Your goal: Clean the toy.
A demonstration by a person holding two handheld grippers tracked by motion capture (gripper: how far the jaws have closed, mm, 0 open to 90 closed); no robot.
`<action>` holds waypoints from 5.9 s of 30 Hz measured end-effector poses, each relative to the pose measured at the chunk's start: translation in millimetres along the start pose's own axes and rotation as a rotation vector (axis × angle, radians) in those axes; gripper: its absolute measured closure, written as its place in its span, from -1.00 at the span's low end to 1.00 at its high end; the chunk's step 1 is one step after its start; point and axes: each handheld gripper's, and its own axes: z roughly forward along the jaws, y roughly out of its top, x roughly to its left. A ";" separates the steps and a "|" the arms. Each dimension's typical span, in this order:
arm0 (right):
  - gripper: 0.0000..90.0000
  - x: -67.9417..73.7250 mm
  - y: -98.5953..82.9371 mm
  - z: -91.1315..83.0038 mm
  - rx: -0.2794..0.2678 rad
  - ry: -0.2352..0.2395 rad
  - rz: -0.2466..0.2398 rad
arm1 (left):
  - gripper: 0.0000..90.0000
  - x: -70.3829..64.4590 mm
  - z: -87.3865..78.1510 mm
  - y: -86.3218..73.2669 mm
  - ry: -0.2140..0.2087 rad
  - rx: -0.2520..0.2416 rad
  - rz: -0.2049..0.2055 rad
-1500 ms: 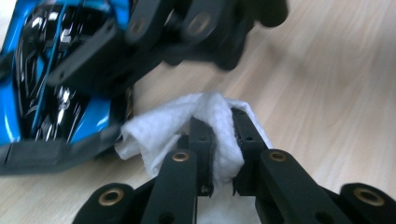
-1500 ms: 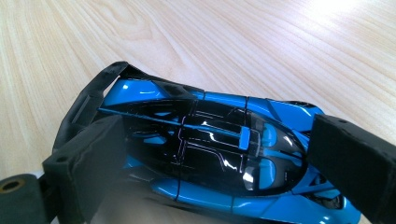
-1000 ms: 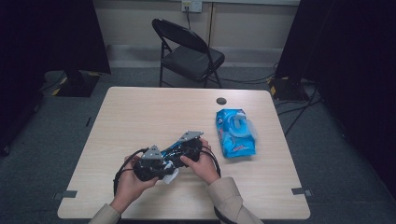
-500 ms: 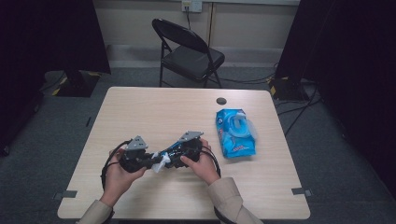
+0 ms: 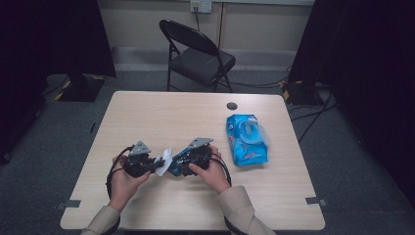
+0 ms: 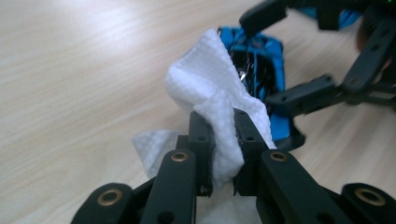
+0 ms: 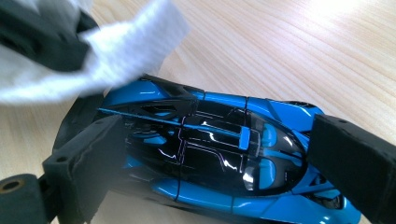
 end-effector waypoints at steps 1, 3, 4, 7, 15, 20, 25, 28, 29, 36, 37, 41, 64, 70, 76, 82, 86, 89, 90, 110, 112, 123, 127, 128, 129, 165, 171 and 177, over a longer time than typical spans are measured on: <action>-0.91 -0.1 0.0 0.0 0.000 0.000 -0.001 | 0.78 -0.9 1.9 -1.1 0.002 0.006 0.001; -0.91 -0.1 -0.1 0.0 -0.001 0.000 -0.001 | 0.77 -0.9 2.8 -1.4 0.007 0.007 0.011; -0.91 -0.1 -0.1 0.0 -0.001 0.000 0.000 | 0.77 -1.4 2.8 -0.7 0.009 0.012 0.014; -0.91 0.2 -0.1 0.0 -0.001 -0.001 0.000 | 0.77 -1.5 1.6 -0.9 0.033 0.016 0.016; -0.91 0.1 0.2 0.0 0.002 0.000 -0.001 | 0.79 -0.6 4.3 -4.3 0.037 0.060 0.005; -0.91 0.2 0.3 0.0 0.003 -0.001 0.000 | 0.79 1.3 7.4 -5.7 0.059 0.074 -0.002; -0.91 0.1 0.3 0.1 0.002 0.000 -0.001 | 0.79 1.8 14.8 -7.7 0.068 0.083 -0.004; -0.91 -0.1 0.1 0.1 0.000 -0.001 0.000 | 0.78 1.2 20.6 -9.3 0.052 0.086 -0.021; -0.91 -0.1 0.1 0.1 0.000 -0.001 0.000 | 0.78 1.2 20.6 -9.3 0.052 0.086 -0.021; -0.91 -0.3 -0.2 0.0 -0.002 0.000 0.000 | 0.79 0.3 21.6 -9.4 0.045 0.095 0.013; -0.91 -0.3 -0.2 0.0 -0.001 0.000 0.000 | 0.80 -0.6 21.8 -9.2 0.047 0.097 0.021; -0.91 -0.4 -0.1 0.0 -0.001 0.000 0.000 | 0.80 -2.6 21.2 -8.3 0.039 0.114 0.032; -0.91 -0.2 -0.4 0.0 -0.003 0.001 0.000 | 0.81 -17.3 17.6 -11.0 -0.018 0.144 0.034; -0.91 -0.4 -0.6 0.0 -0.005 0.001 0.001 | 0.81 -23.0 17.8 -10.7 -0.025 0.153 0.044; -0.91 -0.4 -0.9 -0.1 -0.006 0.001 0.001 | 0.81 -28.2 18.1 -11.6 -0.034 0.148 0.039; -0.91 -0.3 -1.2 -0.1 -0.008 0.001 0.001 | 0.81 -47.6 25.4 -8.5 -0.097 0.154 0.071; -0.91 -0.6 -2.3 -0.2 -0.019 0.001 0.001 | 0.81 -53.8 27.4 -7.2 -0.110 0.157 0.087; -0.91 -0.6 -3.3 -0.2 -0.026 0.002 0.003 | 0.81 -58.3 29.2 -7.5 -0.145 0.153 0.084; -0.91 -0.5 -3.4 -0.2 -0.027 0.002 0.003 | 0.81 -59.8 28.9 -6.6 -0.169 0.145 0.072; -0.91 -0.6 -9.0 -0.3 -0.074 0.002 0.006 | 0.81 -21.5 -23.6 11.3 -0.181 0.018 -0.008; -0.91 -0.7 -9.4 -0.5 -0.076 0.003 0.006 | 0.81 -14.1 -26.0 14.8 -0.161 0.015 -0.012; -0.91 -0.7 -10.4 -0.3 -0.086 0.003 0.006 | 0.80 31.0 6.3 41.4 -0.074 0.057 -0.058; -0.91 -0.7 -11.2 -0.2 -0.092 0.003 0.008 | 0.79 35.7 28.4 52.6 -0.081 0.095 -0.042; -0.91 -0.8 -11.4 -0.2 -0.094 0.003 0.007 | 0.79 36.8 34.8 56.9 -0.082 0.094 -0.040; -0.91 -0.6 -11.5 -0.2 -0.093 0.003 0.007 | 0.79 38.2 39.7 60.3 -0.087 0.098 -0.036; -0.91 -2.6 -6.7 0.5 -0.059 0.020 -0.008 | 0.81 36.6 104.0 69.2 -0.160 0.173 -0.054; -0.91 -2.4 -5.4 0.6 -0.049 0.019 -0.008 | 0.81 35.7 93.0 61.3 -0.158 0.183 -0.055; -0.91 -2.2 -5.3 0.6 -0.048 0.019 -0.007 | 0.81 36.2 85.9 56.4 -0.143 0.191 -0.054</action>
